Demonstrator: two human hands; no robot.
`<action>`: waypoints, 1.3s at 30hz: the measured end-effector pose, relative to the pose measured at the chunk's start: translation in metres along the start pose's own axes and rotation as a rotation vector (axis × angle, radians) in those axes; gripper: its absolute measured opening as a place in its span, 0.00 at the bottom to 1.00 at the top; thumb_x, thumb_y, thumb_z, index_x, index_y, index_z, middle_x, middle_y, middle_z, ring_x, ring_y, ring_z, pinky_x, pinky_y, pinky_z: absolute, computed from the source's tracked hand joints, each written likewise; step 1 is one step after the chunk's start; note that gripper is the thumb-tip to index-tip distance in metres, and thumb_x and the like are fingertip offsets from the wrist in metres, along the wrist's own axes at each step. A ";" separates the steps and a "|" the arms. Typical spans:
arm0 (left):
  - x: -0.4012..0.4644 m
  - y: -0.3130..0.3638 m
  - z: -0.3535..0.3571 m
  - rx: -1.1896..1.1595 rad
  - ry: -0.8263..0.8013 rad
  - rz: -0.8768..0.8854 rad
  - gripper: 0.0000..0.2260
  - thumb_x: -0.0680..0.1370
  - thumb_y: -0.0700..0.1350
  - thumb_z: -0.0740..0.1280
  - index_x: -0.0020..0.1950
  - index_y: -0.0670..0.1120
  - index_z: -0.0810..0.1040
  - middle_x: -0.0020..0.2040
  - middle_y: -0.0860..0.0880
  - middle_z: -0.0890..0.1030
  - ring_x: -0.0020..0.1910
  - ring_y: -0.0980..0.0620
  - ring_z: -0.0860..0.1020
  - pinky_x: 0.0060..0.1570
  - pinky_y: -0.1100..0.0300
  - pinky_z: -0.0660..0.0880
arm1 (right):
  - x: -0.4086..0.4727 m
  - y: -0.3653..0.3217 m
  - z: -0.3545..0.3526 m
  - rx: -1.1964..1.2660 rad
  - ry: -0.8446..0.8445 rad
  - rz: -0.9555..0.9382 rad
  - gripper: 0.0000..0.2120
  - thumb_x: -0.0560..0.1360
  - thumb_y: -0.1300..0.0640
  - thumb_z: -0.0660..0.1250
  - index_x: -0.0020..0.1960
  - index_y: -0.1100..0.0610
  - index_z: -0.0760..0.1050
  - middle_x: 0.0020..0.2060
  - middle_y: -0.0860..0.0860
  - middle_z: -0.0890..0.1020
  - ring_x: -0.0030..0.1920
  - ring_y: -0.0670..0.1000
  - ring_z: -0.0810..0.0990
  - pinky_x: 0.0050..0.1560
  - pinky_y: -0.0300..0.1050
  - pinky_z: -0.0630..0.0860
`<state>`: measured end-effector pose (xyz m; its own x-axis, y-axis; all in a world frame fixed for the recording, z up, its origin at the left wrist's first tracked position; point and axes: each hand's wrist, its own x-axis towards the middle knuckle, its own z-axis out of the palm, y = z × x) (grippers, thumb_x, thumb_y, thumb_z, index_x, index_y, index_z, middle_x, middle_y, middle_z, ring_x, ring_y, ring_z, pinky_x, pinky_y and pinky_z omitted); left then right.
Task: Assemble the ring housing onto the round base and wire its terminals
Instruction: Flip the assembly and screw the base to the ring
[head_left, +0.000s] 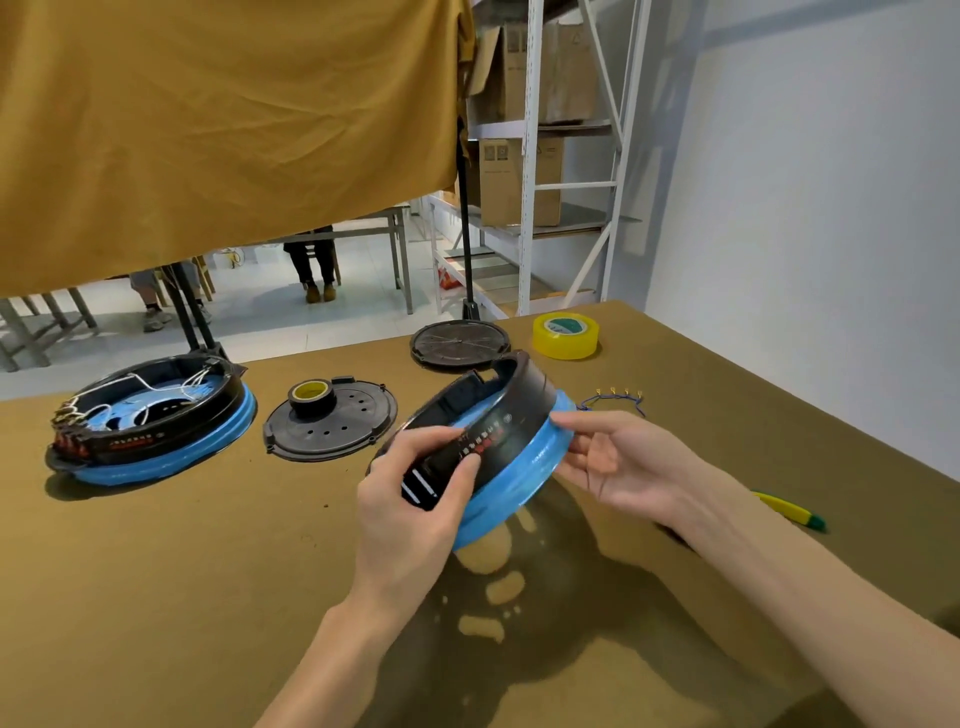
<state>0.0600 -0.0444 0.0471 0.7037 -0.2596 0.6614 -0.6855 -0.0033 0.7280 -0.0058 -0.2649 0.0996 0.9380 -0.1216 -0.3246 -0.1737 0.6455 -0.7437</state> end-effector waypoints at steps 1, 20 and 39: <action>0.008 0.005 -0.002 -0.046 -0.002 -0.022 0.14 0.75 0.55 0.74 0.59 0.61 0.78 0.54 0.60 0.83 0.55 0.53 0.82 0.49 0.60 0.81 | 0.000 -0.007 0.009 0.009 -0.014 -0.046 0.13 0.71 0.67 0.73 0.55 0.65 0.79 0.48 0.62 0.86 0.48 0.57 0.88 0.41 0.47 0.85; 0.039 0.021 -0.029 -0.509 0.024 -0.740 0.17 0.76 0.46 0.76 0.62 0.41 0.83 0.50 0.45 0.88 0.43 0.49 0.87 0.38 0.58 0.82 | 0.018 -0.023 0.086 -0.352 -0.148 -0.294 0.12 0.80 0.62 0.69 0.62 0.67 0.78 0.54 0.64 0.85 0.55 0.62 0.86 0.51 0.50 0.85; 0.000 -0.042 -0.049 -0.651 -0.233 -1.158 0.29 0.68 0.69 0.76 0.59 0.50 0.87 0.61 0.41 0.85 0.60 0.40 0.84 0.63 0.43 0.79 | 0.039 0.085 0.039 -1.917 0.021 -0.618 0.38 0.73 0.26 0.63 0.76 0.45 0.66 0.76 0.49 0.64 0.76 0.51 0.59 0.75 0.46 0.56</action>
<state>0.0984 0.0024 0.0254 0.7204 -0.5767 -0.3853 0.5347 0.1079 0.8381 0.0276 -0.1854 0.0466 0.9846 0.0143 0.1740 0.0620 -0.9604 -0.2718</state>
